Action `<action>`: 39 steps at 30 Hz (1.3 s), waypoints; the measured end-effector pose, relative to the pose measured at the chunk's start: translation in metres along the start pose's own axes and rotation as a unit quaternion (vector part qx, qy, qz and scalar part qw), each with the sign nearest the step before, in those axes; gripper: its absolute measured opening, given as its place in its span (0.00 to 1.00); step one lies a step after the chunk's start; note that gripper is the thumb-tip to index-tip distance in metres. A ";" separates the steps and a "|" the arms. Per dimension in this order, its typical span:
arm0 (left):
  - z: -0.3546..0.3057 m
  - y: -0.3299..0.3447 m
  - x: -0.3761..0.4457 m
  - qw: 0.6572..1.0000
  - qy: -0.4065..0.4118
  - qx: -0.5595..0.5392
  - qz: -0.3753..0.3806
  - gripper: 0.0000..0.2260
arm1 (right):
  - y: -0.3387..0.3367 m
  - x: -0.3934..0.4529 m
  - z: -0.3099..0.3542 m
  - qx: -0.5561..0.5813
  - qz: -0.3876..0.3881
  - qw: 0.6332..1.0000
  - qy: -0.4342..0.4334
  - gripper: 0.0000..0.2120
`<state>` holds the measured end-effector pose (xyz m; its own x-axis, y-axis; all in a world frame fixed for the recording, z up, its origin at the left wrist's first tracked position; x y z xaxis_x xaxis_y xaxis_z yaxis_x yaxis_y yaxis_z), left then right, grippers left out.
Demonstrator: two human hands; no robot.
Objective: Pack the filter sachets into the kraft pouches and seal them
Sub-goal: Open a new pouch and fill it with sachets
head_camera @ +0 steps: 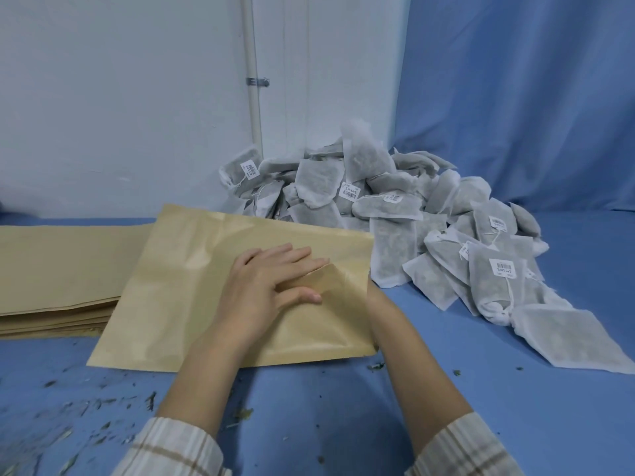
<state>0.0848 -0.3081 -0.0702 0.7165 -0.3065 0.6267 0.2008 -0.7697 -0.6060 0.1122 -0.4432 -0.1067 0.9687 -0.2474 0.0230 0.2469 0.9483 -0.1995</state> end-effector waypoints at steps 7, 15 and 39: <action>0.014 -0.006 0.000 0.998 -0.025 0.054 -0.034 0.25 | -0.025 -0.008 -0.019 0.003 -0.022 0.999 -0.025 0.08; 0.027 -0.016 -0.002 0.994 -0.063 0.049 -0.071 0.24 | -0.070 0.003 -0.053 -0.463 -0.237 0.854 -0.028 0.21; 0.034 -0.031 -0.004 0.991 -0.080 0.031 -0.101 0.24 | -0.117 -0.017 -0.025 0.250 -0.401 0.879 -0.058 0.06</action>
<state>0.0987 -0.2636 -0.0705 0.7524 -0.0529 0.6566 0.3891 -0.7686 -0.5078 0.0666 -0.5549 -0.1081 0.4663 -0.8822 0.0657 0.8048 0.4539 0.3825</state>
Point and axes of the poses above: each hand's wrist, its own x-axis towards the middle knuckle, its own y-axis out of the palm, z = x × y, the point moved 8 cm from there along x, towards the middle knuckle, and after that the axes turned 10 degrees about -z, right-handed, at the moved point
